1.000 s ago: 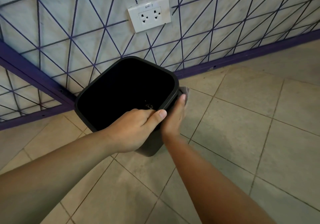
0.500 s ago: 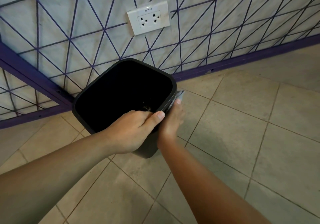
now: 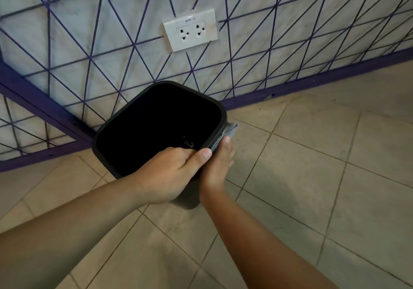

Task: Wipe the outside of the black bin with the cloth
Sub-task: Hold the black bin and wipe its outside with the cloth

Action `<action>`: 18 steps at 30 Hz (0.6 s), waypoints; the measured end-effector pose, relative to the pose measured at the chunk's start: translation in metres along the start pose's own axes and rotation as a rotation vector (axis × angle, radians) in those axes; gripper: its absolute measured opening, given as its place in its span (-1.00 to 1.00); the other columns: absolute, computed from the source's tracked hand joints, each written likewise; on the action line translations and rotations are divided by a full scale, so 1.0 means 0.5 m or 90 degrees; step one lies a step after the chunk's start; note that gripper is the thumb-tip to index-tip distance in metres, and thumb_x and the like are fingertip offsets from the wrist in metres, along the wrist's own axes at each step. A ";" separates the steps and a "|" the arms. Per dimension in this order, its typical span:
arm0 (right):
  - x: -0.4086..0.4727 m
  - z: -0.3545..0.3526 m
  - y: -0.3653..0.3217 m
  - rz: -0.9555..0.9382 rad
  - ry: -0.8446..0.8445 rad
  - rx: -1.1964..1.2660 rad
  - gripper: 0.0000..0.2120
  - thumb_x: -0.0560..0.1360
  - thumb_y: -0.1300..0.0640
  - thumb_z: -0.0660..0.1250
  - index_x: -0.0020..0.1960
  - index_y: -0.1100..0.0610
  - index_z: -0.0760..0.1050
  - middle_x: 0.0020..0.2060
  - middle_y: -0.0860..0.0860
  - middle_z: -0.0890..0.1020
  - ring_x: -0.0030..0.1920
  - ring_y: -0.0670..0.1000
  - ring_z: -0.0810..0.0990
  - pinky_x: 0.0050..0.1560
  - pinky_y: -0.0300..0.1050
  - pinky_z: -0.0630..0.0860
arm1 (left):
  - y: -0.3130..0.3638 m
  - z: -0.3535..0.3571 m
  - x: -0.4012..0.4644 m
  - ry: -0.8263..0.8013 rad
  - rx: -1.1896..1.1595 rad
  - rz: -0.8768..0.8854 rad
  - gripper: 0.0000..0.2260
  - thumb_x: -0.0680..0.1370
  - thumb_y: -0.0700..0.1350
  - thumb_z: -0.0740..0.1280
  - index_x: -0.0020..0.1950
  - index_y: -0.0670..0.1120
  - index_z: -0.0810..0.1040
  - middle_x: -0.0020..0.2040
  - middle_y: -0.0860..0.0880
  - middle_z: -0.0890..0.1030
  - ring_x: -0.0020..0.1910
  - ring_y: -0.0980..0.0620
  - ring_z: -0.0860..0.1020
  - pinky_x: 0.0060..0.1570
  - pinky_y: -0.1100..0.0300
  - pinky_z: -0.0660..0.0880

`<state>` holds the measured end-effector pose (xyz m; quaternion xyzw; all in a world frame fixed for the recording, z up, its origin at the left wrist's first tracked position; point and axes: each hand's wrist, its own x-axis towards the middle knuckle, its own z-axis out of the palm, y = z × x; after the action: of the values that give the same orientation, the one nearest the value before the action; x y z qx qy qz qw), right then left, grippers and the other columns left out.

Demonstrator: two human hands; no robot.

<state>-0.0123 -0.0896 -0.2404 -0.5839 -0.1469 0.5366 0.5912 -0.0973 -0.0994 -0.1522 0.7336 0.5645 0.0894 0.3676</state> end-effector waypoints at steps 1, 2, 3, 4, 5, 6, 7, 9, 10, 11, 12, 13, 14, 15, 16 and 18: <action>0.021 -0.002 -0.007 0.023 0.006 0.002 -0.49 0.80 -0.19 -0.01 0.63 -0.01 0.38 0.64 -0.01 0.35 0.57 -0.07 0.24 0.62 -0.01 0.14 | 0.000 0.001 -0.001 0.009 0.020 -0.004 -0.54 0.63 0.26 0.06 0.25 0.06 0.62 0.07 0.12 0.70 0.07 0.32 0.60 0.19 0.17 0.54; 0.033 -0.001 -0.009 0.030 0.005 -0.008 -0.51 0.80 -0.18 -0.02 0.59 -0.02 0.42 0.65 0.00 0.35 0.60 -0.05 0.24 0.60 0.00 0.13 | 0.000 0.001 -0.001 0.011 0.028 -0.006 -0.53 0.63 0.26 0.06 0.26 0.07 0.62 0.07 0.12 0.70 0.08 0.32 0.59 0.19 0.19 0.53; 0.027 0.001 -0.008 0.011 -0.010 -0.026 -0.51 0.79 -0.22 -0.04 0.54 -0.04 0.44 0.67 -0.02 0.32 0.66 -0.04 0.19 0.62 -0.03 0.10 | 0.001 0.001 -0.001 0.007 0.019 -0.004 -0.55 0.64 0.25 0.06 0.27 0.07 0.61 0.09 0.13 0.69 0.10 0.32 0.59 0.20 0.21 0.52; 0.007 0.006 -0.004 -0.026 -0.025 -0.045 -0.42 0.75 -0.30 -0.05 0.61 -0.05 0.40 0.70 -0.08 0.27 0.70 -0.08 0.13 0.63 -0.16 0.05 | 0.001 0.000 0.000 0.000 -0.001 0.000 -0.58 0.65 0.22 0.08 0.29 0.08 0.60 0.11 0.14 0.69 0.12 0.32 0.59 0.22 0.23 0.51; -0.018 0.009 0.004 -0.063 -0.033 -0.048 -0.30 0.67 -0.39 -0.05 0.67 -0.06 0.33 0.71 -0.16 0.22 0.69 -0.16 0.07 0.58 -0.36 -0.01 | 0.002 -0.001 0.000 -0.007 -0.021 0.005 -0.61 0.66 0.19 0.09 0.29 0.09 0.61 0.11 0.15 0.69 0.13 0.33 0.59 0.22 0.24 0.50; -0.034 0.007 0.013 -0.083 -0.036 -0.044 -0.21 0.60 -0.43 -0.04 0.72 -0.07 0.26 0.69 -0.22 0.20 0.66 -0.23 0.05 0.51 -0.50 -0.04 | 0.003 -0.001 -0.001 -0.011 -0.033 0.010 -0.62 0.67 0.17 0.10 0.27 0.09 0.62 0.10 0.16 0.70 0.13 0.33 0.59 0.22 0.25 0.50; -0.034 0.001 0.021 -0.092 -0.035 -0.044 -0.21 0.62 -0.42 -0.03 0.73 -0.05 0.25 0.68 -0.19 0.23 0.64 -0.23 0.08 0.51 -0.52 -0.01 | 0.004 -0.001 -0.001 -0.010 -0.032 0.010 -0.62 0.66 0.18 0.10 0.25 0.09 0.63 0.08 0.15 0.70 0.11 0.32 0.60 0.20 0.24 0.51; 0.006 -0.007 0.020 -0.053 -0.015 -0.044 -0.40 0.77 -0.24 -0.01 0.68 0.04 0.34 0.66 0.00 0.36 0.68 -0.04 0.21 0.71 -0.14 0.09 | 0.004 -0.001 -0.003 -0.001 0.005 -0.005 -0.56 0.64 0.24 0.07 0.22 0.05 0.63 0.05 0.10 0.70 0.06 0.27 0.61 0.18 0.14 0.55; 0.031 -0.007 0.014 -0.013 0.003 -0.037 -0.45 0.80 -0.18 -0.03 0.64 0.06 0.39 0.63 0.05 0.40 0.69 0.05 0.24 0.75 0.08 0.11 | 0.003 -0.002 -0.003 0.003 0.023 -0.016 -0.53 0.63 0.27 0.06 0.21 0.04 0.63 0.05 0.08 0.70 0.05 0.24 0.62 0.17 0.09 0.55; 0.045 -0.002 0.005 0.018 0.011 -0.029 -0.47 0.81 -0.17 -0.04 0.62 0.04 0.42 0.62 0.05 0.40 0.70 0.09 0.25 0.75 0.19 0.11 | 0.002 -0.002 -0.003 0.002 0.026 -0.025 -0.51 0.62 0.28 0.05 0.21 0.03 0.63 0.05 0.07 0.69 0.04 0.23 0.62 0.17 0.07 0.56; 0.043 0.003 0.002 0.023 0.007 -0.027 -0.45 0.79 -0.20 -0.05 0.61 0.03 0.42 0.64 0.03 0.38 0.71 0.08 0.23 0.75 0.18 0.11 | 0.001 -0.003 -0.002 -0.002 0.017 -0.028 -0.52 0.62 0.27 0.06 0.21 0.04 0.63 0.05 0.08 0.70 0.05 0.24 0.62 0.18 0.07 0.55; 0.021 0.008 -0.001 0.003 -0.002 -0.035 -0.40 0.75 -0.26 -0.04 0.64 0.01 0.39 0.67 0.00 0.34 0.72 0.05 0.19 0.72 0.11 0.11 | 0.002 -0.003 -0.001 -0.010 0.004 -0.025 -0.54 0.63 0.26 0.07 0.22 0.05 0.64 0.06 0.09 0.70 0.06 0.25 0.62 0.19 0.07 0.55; -0.008 0.009 0.003 -0.028 -0.015 -0.037 -0.31 0.69 -0.32 -0.04 0.69 -0.01 0.33 0.70 -0.04 0.29 0.73 0.00 0.14 0.68 0.04 0.12 | 0.003 -0.004 -0.001 -0.017 -0.006 -0.020 -0.55 0.64 0.24 0.07 0.20 0.05 0.65 0.05 0.09 0.71 0.07 0.24 0.63 0.20 0.06 0.55; -0.033 0.007 0.014 -0.056 -0.029 -0.023 -0.25 0.64 -0.36 -0.03 0.73 -0.03 0.24 0.73 -0.07 0.24 0.74 -0.05 0.11 0.67 0.00 0.12 | 0.004 -0.004 -0.001 -0.022 -0.010 -0.015 -0.56 0.65 0.23 0.08 0.17 0.04 0.66 0.03 0.08 0.72 0.06 0.22 0.64 0.19 0.04 0.56; -0.046 0.001 0.022 -0.067 -0.036 -0.013 -0.24 0.65 -0.36 -0.02 0.76 -0.04 0.17 0.74 -0.07 0.20 0.75 -0.07 0.09 0.71 0.02 0.11 | 0.004 -0.005 -0.001 -0.024 -0.007 -0.011 -0.55 0.65 0.23 0.07 0.13 0.02 0.67 0.00 0.07 0.72 0.04 0.19 0.65 0.17 0.01 0.56; -0.010 -0.007 0.032 -0.039 -0.018 -0.008 -0.38 0.79 -0.23 0.00 0.75 0.03 0.20 0.72 0.01 0.26 0.75 0.01 0.15 0.77 0.16 0.12 | 0.003 -0.005 0.000 -0.020 0.014 -0.011 -0.49 0.64 0.26 0.05 0.13 -0.04 0.66 0.01 0.01 0.72 0.05 0.11 0.66 0.16 -0.07 0.55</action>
<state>-0.0190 -0.0995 -0.2525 -0.5754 -0.1761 0.5254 0.6015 -0.0974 -0.0986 -0.1493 0.7337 0.5662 0.0687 0.3692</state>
